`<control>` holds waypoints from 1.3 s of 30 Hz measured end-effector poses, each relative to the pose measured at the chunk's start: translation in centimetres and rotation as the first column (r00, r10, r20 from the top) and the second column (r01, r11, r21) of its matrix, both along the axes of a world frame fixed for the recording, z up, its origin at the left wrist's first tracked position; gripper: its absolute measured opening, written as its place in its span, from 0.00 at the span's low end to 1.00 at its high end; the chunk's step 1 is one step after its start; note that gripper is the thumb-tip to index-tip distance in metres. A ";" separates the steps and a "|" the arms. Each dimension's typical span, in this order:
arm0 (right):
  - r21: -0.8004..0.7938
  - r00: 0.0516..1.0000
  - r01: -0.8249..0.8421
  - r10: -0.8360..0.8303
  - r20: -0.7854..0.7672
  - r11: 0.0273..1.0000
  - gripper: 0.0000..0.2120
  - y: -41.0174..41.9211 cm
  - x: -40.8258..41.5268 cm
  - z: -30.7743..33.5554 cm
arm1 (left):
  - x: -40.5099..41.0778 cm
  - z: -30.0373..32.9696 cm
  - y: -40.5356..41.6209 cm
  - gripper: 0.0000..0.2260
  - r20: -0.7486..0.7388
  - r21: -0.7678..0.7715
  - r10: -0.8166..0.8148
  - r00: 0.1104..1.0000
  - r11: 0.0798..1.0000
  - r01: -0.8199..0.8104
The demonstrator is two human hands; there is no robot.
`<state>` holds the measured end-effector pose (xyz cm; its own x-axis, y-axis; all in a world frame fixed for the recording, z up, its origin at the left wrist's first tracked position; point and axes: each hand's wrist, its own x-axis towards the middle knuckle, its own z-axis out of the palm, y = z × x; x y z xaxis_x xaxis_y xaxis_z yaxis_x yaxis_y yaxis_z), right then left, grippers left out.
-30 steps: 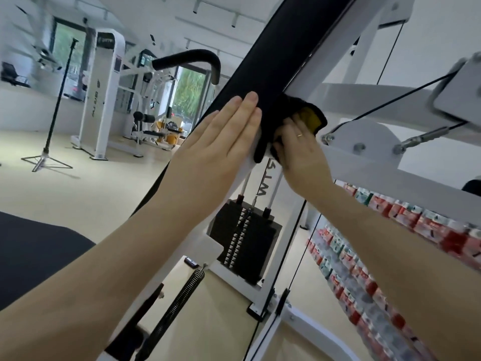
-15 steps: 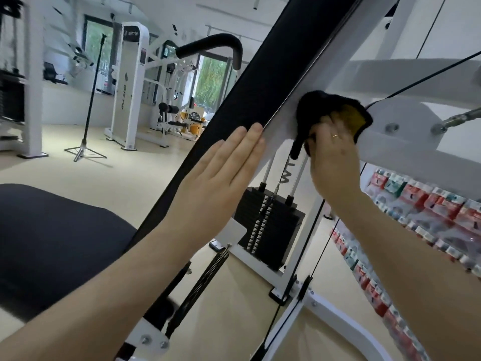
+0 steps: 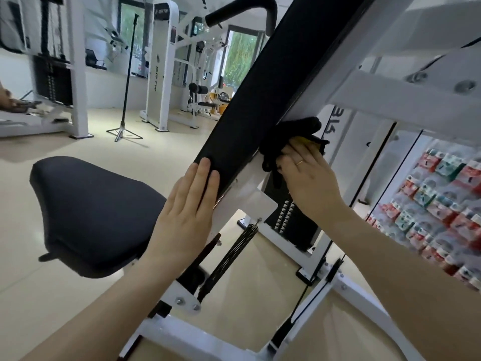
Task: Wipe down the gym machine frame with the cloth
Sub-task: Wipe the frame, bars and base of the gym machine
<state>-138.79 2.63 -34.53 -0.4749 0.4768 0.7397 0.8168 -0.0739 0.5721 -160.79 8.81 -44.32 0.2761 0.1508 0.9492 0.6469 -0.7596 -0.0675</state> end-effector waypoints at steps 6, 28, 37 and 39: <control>-0.168 0.995 -0.027 0.011 -0.097 0.985 0.08 1.5 -2.5 -7.8 | 0.0 -0.3 0.3 0.39 -0.019 -0.054 -0.007 1.000 0.999 0.006; -0.556 0.998 -0.050 0.055 -0.008 0.830 0.13 5.8 -6.8 -23.8 | -3.2 -14.8 0.2 0.31 -0.083 -0.334 0.172 0.982 0.923 -0.190; -0.544 0.977 -0.211 0.195 -0.088 0.812 0.09 6.4 -7.3 -26.6 | -4.6 -16.4 1.1 0.30 -0.289 -0.363 0.130 0.948 0.902 -0.234; -0.660 0.984 -0.178 0.152 -0.097 0.730 0.10 7.0 -9.0 -27.8 | -4.9 -16.6 1.0 0.30 -0.362 -0.358 0.106 0.926 0.902 -0.243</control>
